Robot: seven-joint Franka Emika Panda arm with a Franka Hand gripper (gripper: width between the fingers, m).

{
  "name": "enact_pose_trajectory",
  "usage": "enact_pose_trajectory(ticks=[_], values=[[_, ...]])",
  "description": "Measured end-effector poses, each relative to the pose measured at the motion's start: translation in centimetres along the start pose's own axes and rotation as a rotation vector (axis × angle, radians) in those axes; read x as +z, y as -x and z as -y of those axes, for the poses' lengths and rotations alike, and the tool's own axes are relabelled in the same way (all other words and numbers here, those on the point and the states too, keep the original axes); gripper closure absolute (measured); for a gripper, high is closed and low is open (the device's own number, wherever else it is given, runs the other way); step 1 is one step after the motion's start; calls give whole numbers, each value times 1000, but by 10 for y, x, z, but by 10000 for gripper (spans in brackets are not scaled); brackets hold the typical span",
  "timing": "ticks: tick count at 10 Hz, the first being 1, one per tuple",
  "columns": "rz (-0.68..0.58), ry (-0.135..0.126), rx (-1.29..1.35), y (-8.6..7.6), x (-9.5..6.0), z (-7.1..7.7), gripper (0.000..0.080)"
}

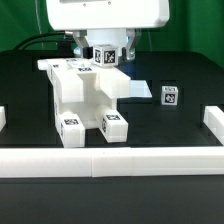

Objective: Assemble chair

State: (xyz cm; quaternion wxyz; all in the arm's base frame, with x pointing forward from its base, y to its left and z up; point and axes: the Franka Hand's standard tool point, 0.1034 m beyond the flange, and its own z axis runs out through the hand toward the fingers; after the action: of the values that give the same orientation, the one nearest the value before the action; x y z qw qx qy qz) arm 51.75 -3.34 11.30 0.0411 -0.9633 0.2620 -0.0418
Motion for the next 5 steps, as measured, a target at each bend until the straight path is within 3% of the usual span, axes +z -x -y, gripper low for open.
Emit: enact_pose_trajectory(ticks=[5], values=[[-8,12,-389,-3,-1,3,151]])
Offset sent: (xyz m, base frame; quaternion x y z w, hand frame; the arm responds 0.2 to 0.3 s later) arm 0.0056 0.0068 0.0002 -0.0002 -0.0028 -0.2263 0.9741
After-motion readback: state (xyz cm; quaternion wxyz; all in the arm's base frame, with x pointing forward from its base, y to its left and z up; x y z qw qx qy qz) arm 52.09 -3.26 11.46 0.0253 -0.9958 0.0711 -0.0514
